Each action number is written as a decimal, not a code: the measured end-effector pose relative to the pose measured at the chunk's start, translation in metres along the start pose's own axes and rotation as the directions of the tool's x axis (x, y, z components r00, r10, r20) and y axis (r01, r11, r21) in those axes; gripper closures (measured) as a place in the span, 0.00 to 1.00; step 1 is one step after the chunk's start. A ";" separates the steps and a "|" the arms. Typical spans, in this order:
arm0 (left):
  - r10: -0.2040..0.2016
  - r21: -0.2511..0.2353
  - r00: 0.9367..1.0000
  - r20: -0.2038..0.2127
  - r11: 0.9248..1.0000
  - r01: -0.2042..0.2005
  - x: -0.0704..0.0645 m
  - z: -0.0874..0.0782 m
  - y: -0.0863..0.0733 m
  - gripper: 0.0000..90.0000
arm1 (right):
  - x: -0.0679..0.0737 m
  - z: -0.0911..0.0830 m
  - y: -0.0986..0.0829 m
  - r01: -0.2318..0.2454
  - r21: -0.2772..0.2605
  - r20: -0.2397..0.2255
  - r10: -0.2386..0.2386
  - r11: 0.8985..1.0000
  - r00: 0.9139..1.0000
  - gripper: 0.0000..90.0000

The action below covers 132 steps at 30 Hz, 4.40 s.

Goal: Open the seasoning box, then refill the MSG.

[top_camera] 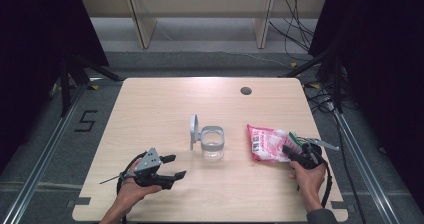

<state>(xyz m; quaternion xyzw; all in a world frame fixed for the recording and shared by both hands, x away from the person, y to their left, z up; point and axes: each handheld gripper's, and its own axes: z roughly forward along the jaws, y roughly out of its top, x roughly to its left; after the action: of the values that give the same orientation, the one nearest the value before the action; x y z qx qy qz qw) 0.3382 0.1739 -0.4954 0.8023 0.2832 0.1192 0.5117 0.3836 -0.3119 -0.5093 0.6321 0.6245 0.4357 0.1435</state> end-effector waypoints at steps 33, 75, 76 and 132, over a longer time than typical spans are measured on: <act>-0.016 0.008 1.000 0.022 1.000 0.016 -0.003 0.006 0.005 0.30 | 0.046 -0.037 0.028 0.261 -0.199 -0.097 -0.284 0.945 0.954 1.00; 0.074 0.024 0.996 0.054 0.997 -0.076 -0.046 0.038 0.020 0.30 | 0.102 -0.084 0.058 0.398 -0.291 -0.172 -0.456 0.870 0.873 1.00; 0.075 0.024 0.995 0.063 0.997 -0.077 -0.048 0.042 0.021 0.30 | 0.104 -0.085 0.058 0.402 -0.295 -0.171 -0.462 0.867 0.870 1.00; 0.043 -0.070 0.998 -0.039 0.996 -0.046 -0.086 0.153 0.053 0.35 | 0.153 -0.101 0.065 0.434 -0.347 -0.318 -0.540 0.831 0.779 1.00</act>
<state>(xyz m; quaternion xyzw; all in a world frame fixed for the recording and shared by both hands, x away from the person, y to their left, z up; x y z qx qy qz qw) 0.3597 -0.0076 -0.5078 0.7874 0.2706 0.1556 0.5317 0.3288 -0.2205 -0.3465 0.3196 0.7219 0.5801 0.2003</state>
